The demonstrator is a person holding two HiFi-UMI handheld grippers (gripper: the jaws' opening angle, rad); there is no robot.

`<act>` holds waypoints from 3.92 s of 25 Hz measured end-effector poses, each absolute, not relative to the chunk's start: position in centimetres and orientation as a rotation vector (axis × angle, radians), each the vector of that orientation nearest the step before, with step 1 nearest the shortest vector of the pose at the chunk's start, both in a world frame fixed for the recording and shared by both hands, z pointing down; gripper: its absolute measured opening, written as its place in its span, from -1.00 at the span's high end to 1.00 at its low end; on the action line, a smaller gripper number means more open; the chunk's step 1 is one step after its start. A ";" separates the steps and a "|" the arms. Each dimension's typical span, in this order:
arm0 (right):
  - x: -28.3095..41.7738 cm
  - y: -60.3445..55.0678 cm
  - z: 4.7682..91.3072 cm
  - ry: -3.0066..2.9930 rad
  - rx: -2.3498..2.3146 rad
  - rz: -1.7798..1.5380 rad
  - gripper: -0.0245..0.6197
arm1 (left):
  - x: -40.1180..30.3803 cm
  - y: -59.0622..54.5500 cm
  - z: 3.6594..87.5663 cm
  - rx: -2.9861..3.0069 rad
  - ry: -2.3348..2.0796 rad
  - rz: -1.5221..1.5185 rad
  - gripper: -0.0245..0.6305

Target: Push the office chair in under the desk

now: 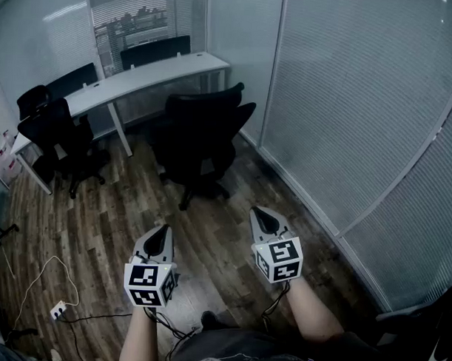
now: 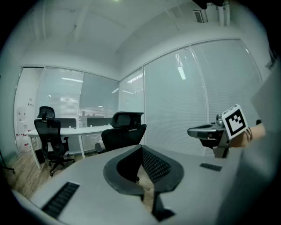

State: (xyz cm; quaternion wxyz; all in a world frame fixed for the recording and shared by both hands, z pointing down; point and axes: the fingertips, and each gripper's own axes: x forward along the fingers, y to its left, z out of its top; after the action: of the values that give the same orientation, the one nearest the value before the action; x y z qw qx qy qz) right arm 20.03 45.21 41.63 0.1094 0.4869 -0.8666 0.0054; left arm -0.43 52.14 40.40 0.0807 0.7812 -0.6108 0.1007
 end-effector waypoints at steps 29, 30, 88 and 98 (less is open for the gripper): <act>20.4 43.8 41.4 -2.539 1.574 0.047 0.85 | -2.5 49.5 40.8 2.366 -1.836 0.227 0.88; 20.0 43.4 41.3 -2.530 1.582 0.034 0.85 | -3.0 48.9 40.7 2.372 -1.840 0.230 0.88; 17.4 -4.7 46.9 -2.275 1.148 -0.439 0.15 | -4.5 7.6 46.1 2.161 -2.107 1.074 -0.05; 16.9 -9.2 48.5 -1.966 1.021 -0.762 0.04 | -8.8 3.9 49.5 2.043 -2.078 1.640 -0.12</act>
State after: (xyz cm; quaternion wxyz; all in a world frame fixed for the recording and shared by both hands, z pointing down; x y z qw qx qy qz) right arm 16.93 -9.16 48.51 0.3888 0.4017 -0.7730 -0.2998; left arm -8.76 3.94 49.54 -0.1009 0.6077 -0.6184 0.4879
